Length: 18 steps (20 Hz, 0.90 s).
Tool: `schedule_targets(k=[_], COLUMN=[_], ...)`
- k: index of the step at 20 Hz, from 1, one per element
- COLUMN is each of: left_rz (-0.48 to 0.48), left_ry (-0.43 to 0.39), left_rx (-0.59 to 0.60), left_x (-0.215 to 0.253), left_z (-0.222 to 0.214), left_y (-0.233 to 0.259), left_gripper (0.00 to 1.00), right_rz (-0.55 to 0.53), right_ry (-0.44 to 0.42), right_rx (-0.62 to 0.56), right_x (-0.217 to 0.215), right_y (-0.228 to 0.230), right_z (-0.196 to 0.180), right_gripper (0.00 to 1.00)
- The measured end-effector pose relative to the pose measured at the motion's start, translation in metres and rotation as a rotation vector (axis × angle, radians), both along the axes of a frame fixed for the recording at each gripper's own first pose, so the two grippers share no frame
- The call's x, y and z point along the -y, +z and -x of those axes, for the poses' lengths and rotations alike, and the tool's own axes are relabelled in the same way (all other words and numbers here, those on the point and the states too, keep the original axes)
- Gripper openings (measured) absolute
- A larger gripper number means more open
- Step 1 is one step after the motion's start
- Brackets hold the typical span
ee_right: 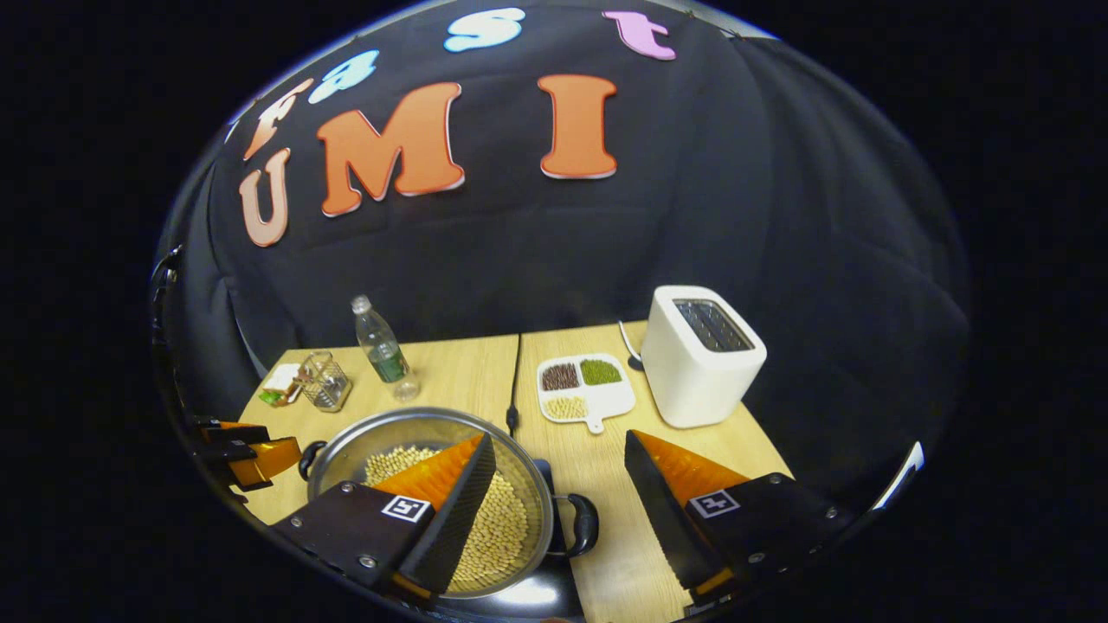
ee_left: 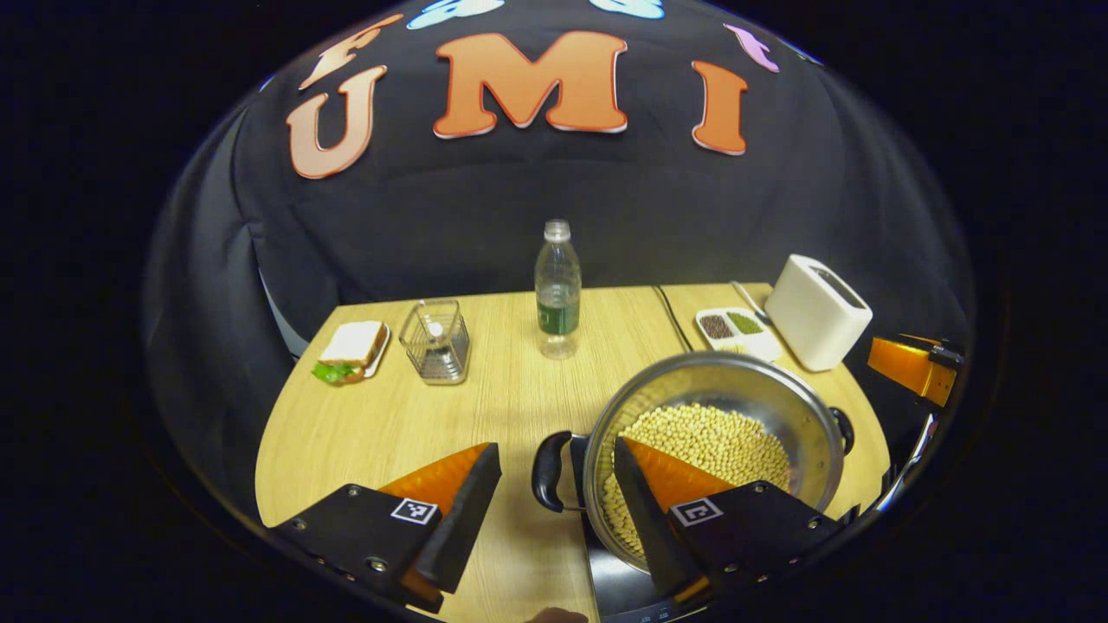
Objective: First push the handle of the pot to place it horizontally, then grasp the pot with both hands and set it on the induction cooktop.
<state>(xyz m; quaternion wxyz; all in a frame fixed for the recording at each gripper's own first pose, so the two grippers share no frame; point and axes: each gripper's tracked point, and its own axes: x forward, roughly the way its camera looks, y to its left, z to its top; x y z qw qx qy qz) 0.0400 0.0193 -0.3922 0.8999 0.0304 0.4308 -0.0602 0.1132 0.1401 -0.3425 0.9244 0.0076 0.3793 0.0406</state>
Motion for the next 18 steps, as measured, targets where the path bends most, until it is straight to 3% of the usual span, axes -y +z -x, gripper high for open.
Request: schedule_targets(k=[7,13,16,18], left_rz=[0.048,0.070,0.001,0.012], left_ry=[0.020,0.118,0.139,0.145], left_rx=[0.330,0.588,0.699,0.749], left_x=[0.013,-0.013,-0.030,-0.022], left_z=[-0.034,-0.038,-0.033,-0.025], left_y=[0.148,0.293,0.342,0.367], left_gripper=[0.82,0.81,0.81,0.79], right_rz=[-0.047,-0.047,-0.027,-0.069], right_ry=[0.070,0.106,0.099,0.093], right_rx=[0.284,0.425,0.429,0.450], right_x=[-0.017,-0.012,-0.010,-0.018], right_y=[0.136,0.228,0.251,0.273], right_z=[-0.014,-0.010,-0.001,0.002], right_gripper=[0.93,0.93,0.93,0.93])
